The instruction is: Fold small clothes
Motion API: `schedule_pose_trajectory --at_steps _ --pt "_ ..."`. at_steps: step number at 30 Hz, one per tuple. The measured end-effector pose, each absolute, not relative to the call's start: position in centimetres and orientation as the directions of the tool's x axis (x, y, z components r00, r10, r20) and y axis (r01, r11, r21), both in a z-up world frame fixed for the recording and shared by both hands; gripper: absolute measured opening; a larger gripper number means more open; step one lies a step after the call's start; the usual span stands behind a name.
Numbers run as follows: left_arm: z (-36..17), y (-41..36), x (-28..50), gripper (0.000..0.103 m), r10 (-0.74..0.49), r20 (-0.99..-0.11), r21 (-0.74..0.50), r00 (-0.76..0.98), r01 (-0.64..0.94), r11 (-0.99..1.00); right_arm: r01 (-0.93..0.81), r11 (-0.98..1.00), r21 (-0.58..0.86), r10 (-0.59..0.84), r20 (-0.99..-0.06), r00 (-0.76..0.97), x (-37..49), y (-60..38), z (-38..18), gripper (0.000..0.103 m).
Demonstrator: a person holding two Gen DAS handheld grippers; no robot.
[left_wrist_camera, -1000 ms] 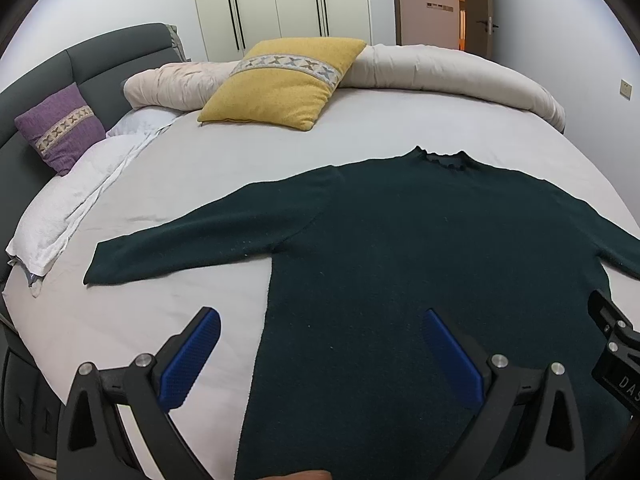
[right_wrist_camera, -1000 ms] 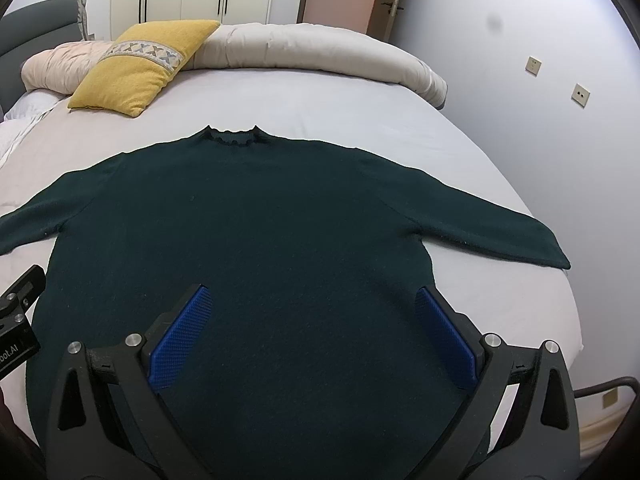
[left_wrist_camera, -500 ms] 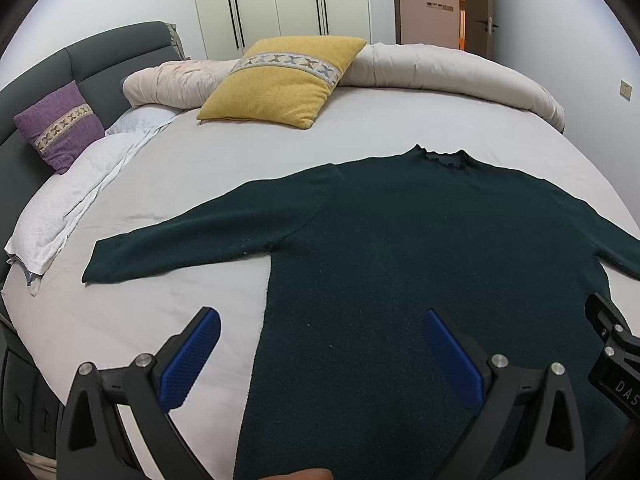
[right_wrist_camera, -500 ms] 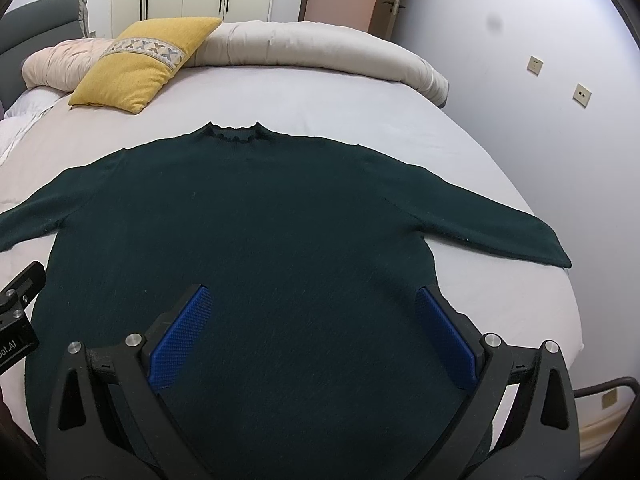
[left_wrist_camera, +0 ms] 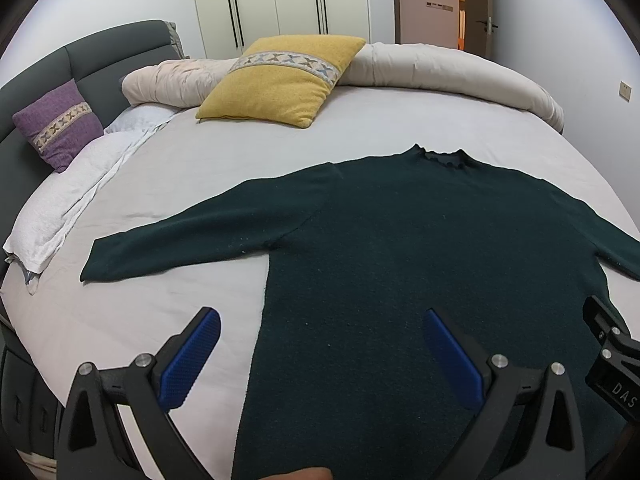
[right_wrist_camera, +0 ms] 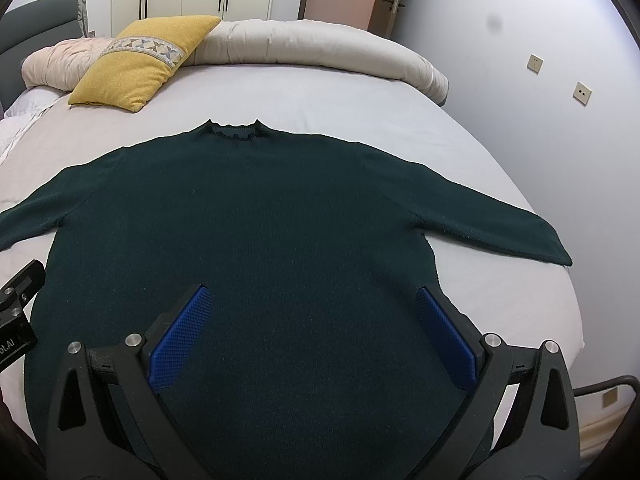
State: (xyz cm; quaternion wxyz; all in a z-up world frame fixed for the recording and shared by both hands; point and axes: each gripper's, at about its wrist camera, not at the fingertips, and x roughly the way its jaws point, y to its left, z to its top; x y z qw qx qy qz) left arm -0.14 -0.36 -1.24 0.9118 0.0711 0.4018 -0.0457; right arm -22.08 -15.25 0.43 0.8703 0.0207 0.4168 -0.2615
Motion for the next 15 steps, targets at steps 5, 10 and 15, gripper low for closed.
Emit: schedule_pose_trajectory --at_steps 5,10,15 --pt "-1.21 -0.3 -0.15 0.103 -0.027 -0.739 0.092 0.673 0.14 0.986 0.473 0.862 -0.181 -0.437 -0.738 0.514 -22.2 -15.19 0.26 0.103" --pt "-1.24 -0.29 -0.15 0.103 -0.028 -0.74 0.091 0.672 0.14 0.986 0.473 0.862 -0.181 -0.437 -0.739 0.513 -22.16 -15.21 0.26 0.103" --pt "-1.28 -0.29 -0.11 0.103 -0.029 -0.74 0.089 0.672 0.141 0.986 0.473 0.862 -0.182 -0.437 -0.74 0.512 -22.17 -15.2 0.22 0.103"
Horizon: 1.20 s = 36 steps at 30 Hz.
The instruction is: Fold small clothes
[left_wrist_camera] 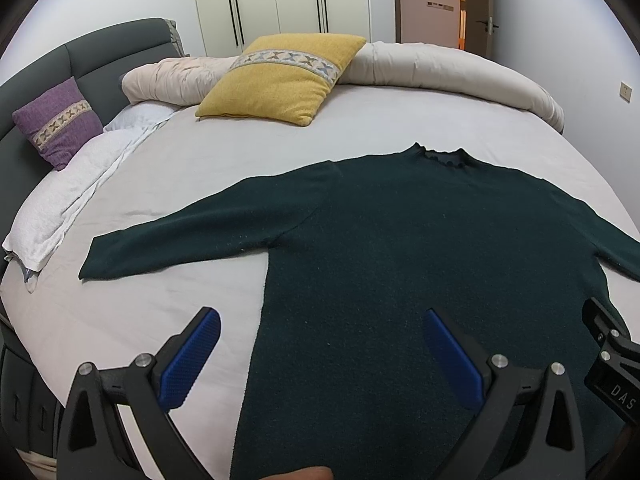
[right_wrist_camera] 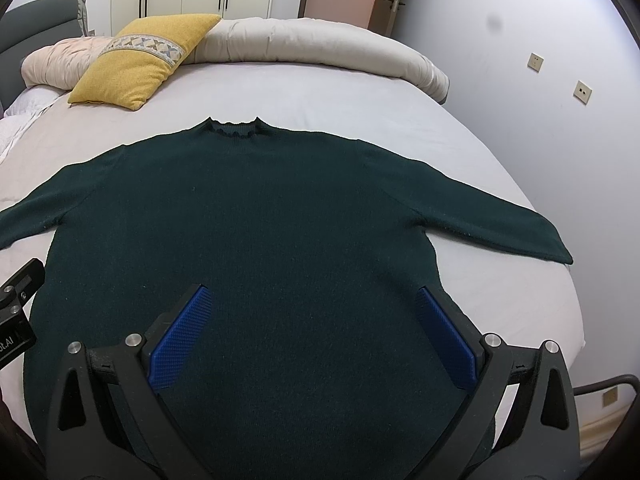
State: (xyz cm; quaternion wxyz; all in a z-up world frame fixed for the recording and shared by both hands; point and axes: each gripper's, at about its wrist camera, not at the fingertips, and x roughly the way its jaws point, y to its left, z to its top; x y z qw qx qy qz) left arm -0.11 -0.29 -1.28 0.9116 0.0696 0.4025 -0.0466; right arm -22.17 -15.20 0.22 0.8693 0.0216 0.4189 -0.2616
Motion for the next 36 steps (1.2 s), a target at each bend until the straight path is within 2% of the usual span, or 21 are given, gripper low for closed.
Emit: schedule_pose_trajectory --at_steps 36 --pt "-1.53 -0.29 -0.13 0.103 -0.033 -0.743 0.082 0.669 0.14 0.987 0.474 0.862 -0.18 -0.433 -0.747 0.504 -22.21 -15.26 0.04 0.103"
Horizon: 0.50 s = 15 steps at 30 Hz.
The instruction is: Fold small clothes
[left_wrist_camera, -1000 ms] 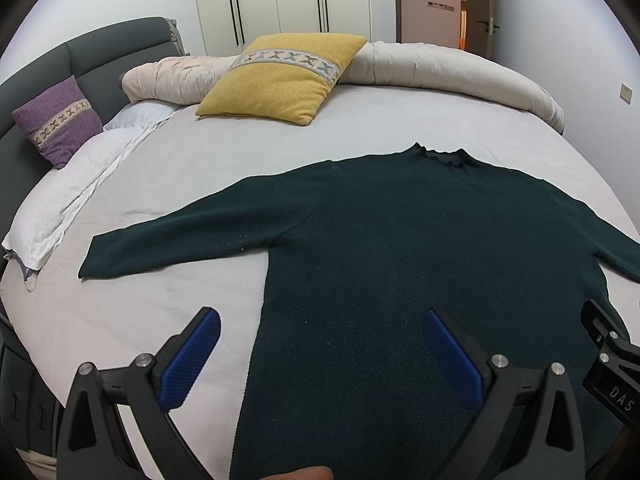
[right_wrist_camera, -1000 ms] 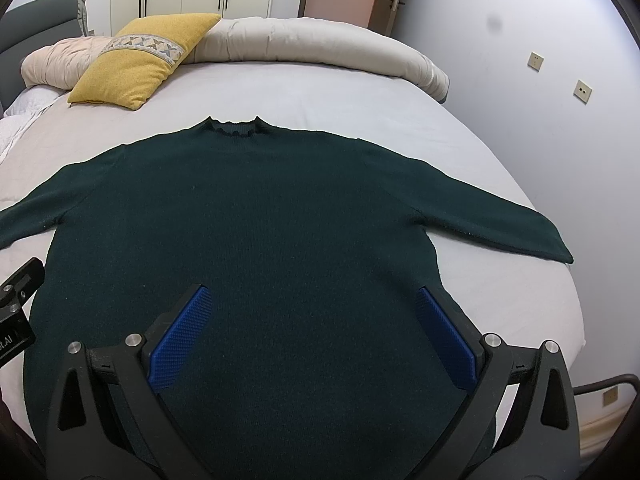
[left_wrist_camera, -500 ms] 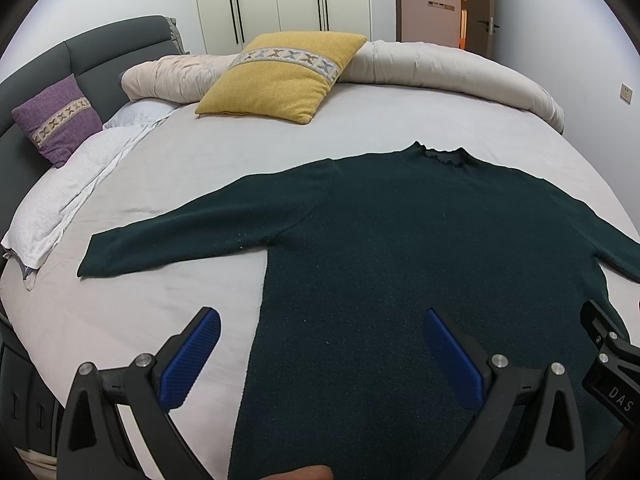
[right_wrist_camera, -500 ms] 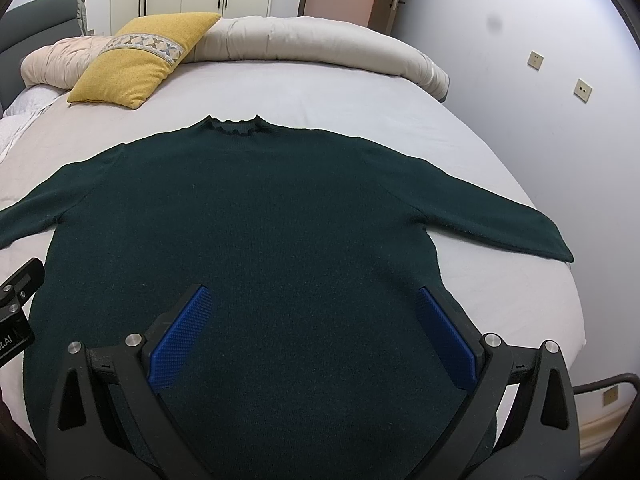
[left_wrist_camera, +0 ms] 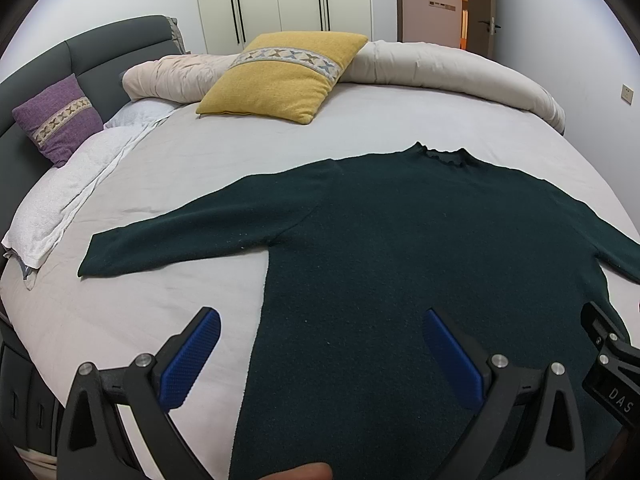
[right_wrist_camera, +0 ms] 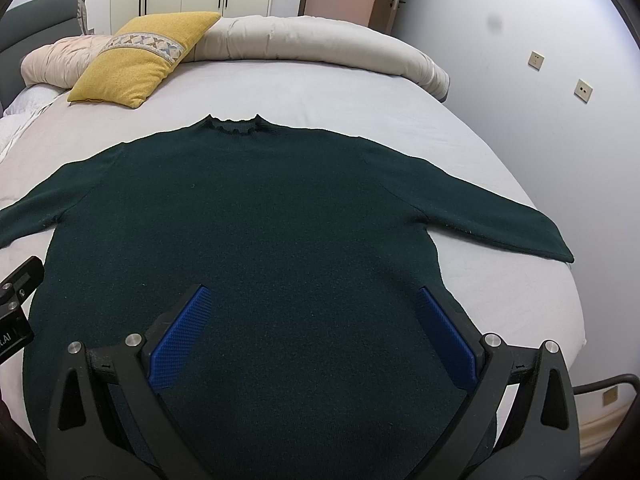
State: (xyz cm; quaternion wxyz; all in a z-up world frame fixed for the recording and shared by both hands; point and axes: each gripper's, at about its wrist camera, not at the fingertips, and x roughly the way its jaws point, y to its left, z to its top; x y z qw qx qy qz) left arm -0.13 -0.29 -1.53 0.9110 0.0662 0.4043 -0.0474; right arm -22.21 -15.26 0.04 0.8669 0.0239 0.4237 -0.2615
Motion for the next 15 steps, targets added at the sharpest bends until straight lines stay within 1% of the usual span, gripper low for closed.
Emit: schedule_pose_trajectory --at_steps 15 --pt "-2.1 -0.61 -0.34 0.103 -0.023 -0.752 0.096 0.658 0.144 0.985 0.476 0.862 -0.173 -0.427 -0.755 0.498 -21.86 -15.6 -0.03 0.103"
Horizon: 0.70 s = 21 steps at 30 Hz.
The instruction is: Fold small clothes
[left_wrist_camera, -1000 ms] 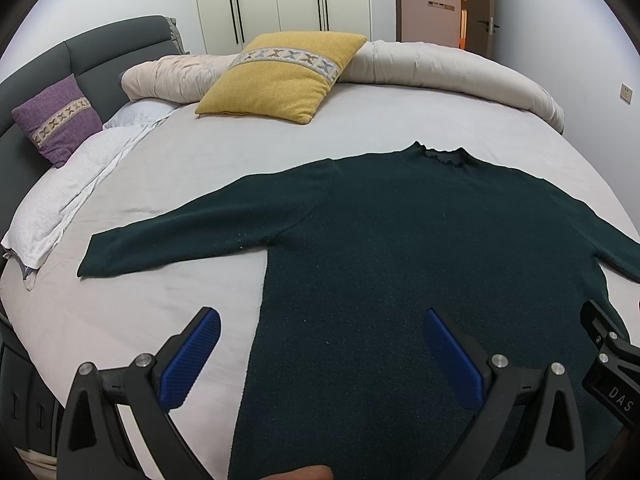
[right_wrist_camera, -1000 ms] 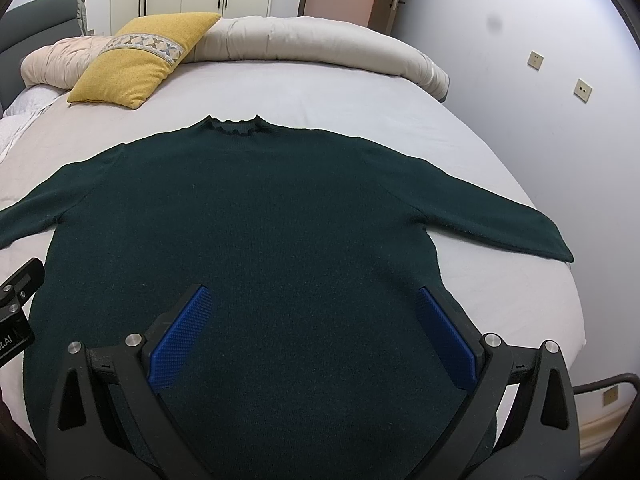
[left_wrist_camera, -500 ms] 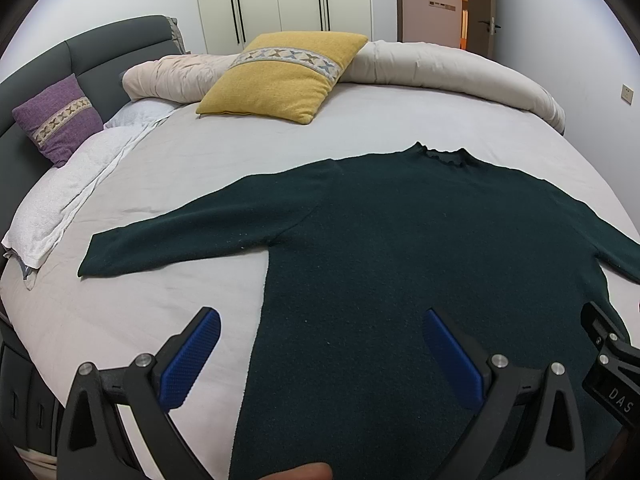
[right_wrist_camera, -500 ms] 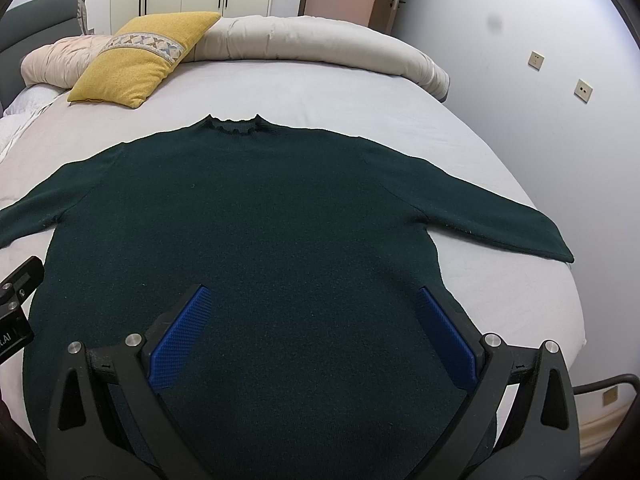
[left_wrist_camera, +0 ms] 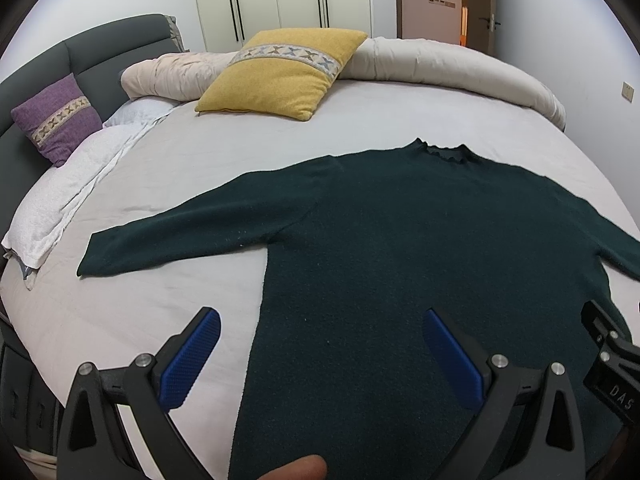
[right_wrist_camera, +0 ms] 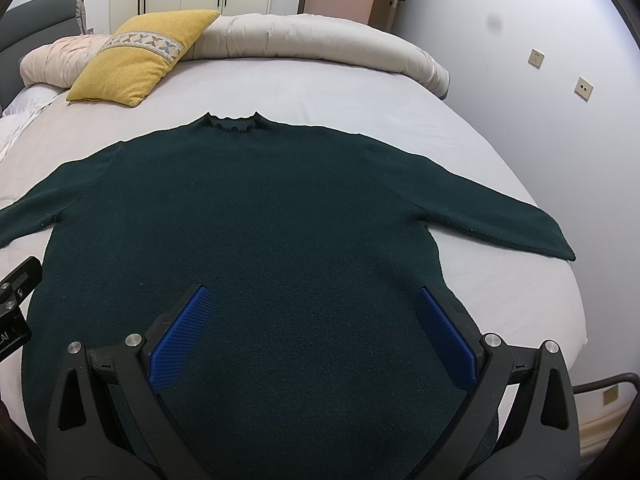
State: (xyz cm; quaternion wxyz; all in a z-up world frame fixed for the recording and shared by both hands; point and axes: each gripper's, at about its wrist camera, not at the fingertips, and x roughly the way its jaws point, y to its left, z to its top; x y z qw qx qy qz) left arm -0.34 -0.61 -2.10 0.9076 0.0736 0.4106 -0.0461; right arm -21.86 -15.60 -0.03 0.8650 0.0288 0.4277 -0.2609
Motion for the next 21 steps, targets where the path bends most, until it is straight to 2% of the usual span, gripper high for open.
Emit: schedule_pose_trajectory --at_steps 6,12,14,17,21 --pt "-4.0 -2.1 -0.8 0.103 0.0 -0.802 0.161 0.598 0.217 0.963 0.518 0.849 -0.105 -0.4 -0.768 0.5 -22.3 -19.1 -0.3 0.103" --pt "-6.0 -2.3 -0.5 0.103 -0.19 -0.881 -0.078 0.434 0.263 0.962 0.653 0.757 -0.003 -0.406 -0.785 0.468 -25.1 -30.7 -0.8 0.103" --pt "-6.1 -2.6 -0.2 0.103 -0.207 -0.886 -0.105 0.414 0.256 0.961 0.731 0.681 0.028 -0.434 -0.79 0.434 -27.2 -36.3 -1.1 0.102" --pt "-5.4 -4.4 0.1 0.103 -0.262 -0.867 -0.121 0.425 0.33 0.936 0.826 0.55 0.121 -0.442 -0.797 0.411 -31.4 -45.1 -1.8 0.101" --pt "-4.0 -6.5 0.4 0.103 -0.382 -0.81 -0.193 0.445 0.413 0.89 0.877 0.316 0.363 -0.367 -0.805 0.466 -38.0 -55.3 -4.0 0.084"
